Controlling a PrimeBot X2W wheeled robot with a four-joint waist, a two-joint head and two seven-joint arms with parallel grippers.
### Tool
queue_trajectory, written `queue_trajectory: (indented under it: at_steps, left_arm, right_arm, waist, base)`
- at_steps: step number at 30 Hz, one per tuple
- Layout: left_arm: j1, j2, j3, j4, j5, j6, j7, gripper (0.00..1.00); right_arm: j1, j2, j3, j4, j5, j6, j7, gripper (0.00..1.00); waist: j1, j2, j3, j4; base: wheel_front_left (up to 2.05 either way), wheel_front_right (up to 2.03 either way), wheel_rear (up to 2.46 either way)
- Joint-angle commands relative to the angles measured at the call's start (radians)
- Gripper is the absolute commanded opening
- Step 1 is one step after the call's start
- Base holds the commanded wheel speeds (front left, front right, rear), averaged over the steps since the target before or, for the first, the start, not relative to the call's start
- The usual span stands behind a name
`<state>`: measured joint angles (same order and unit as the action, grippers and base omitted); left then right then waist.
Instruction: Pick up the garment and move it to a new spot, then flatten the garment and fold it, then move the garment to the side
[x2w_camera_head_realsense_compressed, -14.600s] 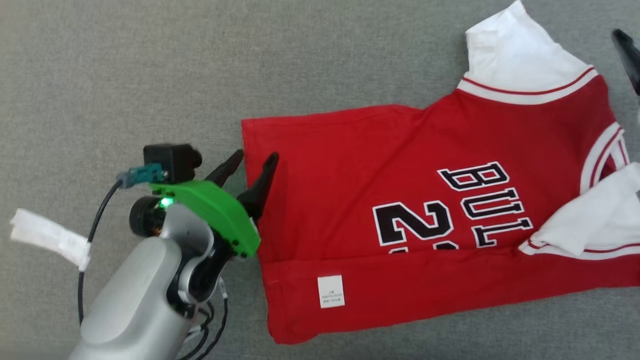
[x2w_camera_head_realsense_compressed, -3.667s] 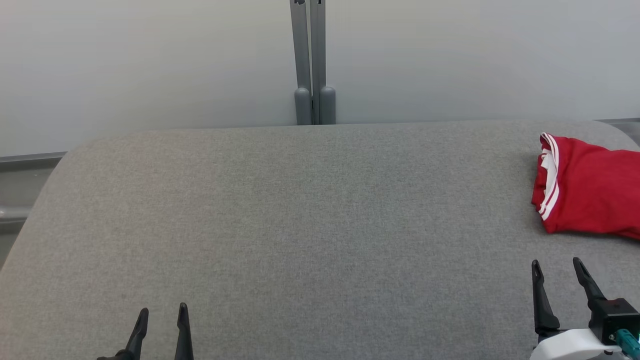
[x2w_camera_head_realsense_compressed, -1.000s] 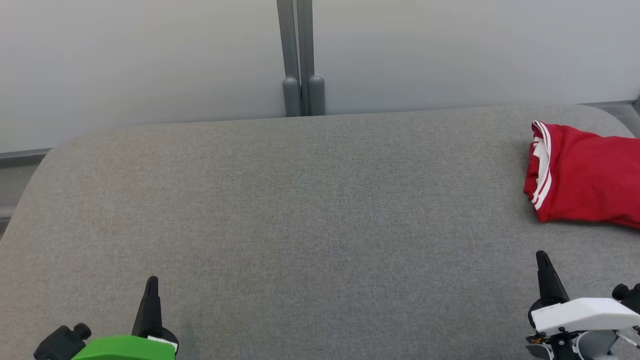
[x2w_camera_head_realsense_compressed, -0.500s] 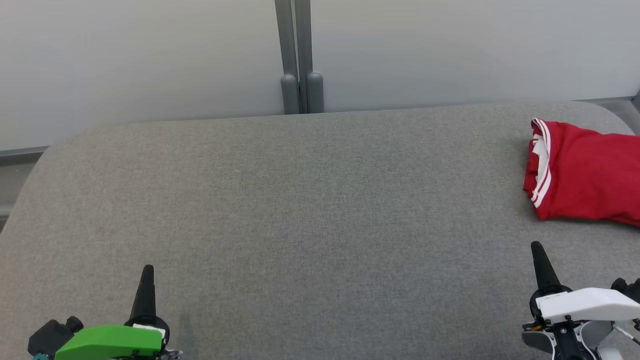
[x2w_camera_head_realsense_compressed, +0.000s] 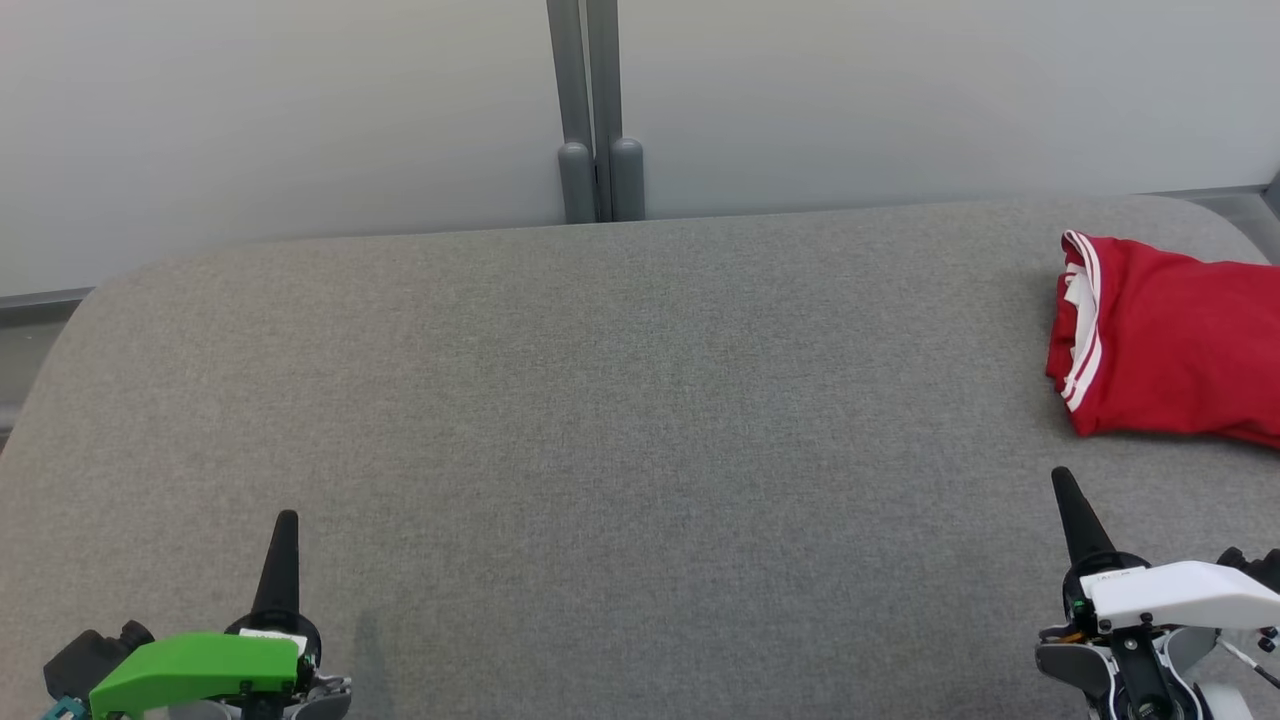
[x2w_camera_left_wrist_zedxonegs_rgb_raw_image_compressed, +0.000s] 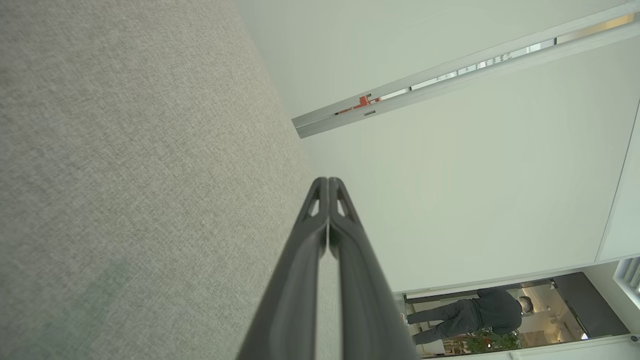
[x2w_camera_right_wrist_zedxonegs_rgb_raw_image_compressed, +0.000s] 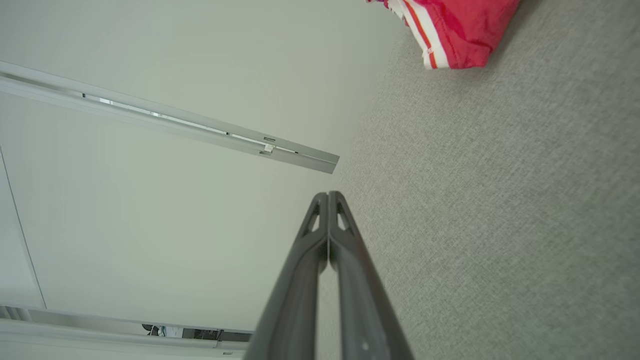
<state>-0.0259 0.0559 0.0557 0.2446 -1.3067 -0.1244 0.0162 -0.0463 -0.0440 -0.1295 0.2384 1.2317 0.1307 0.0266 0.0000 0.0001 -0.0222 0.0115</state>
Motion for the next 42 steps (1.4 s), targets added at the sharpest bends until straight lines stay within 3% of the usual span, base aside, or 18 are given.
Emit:
queue_trajectory:
  at_steps: [1, 42]
  left_arm:
    - [-0.027, 0.009, 0.005, -0.005, -0.022, -0.007, 0.006, 0.00]
    - [-0.090, 0.006, 0.049, 0.000, -0.311, -0.009, 0.089, 0.00]
  right_arm:
    - [-0.019, -0.006, 0.002, -0.003, 0.028, 0.000, 0.009, 0.00]
    - [-0.068, -0.008, 0.016, 0.007, 0.375, 0.000, 0.090, 0.00]
  waist:
    - [0.0000, -0.0001, 0.001, 0.000]
    - [0.0000, -0.0001, 0.024, -0.011]
  base:
    - [0.00, 0.00, 0.00]
    - [0.00, 0.00, 0.00]
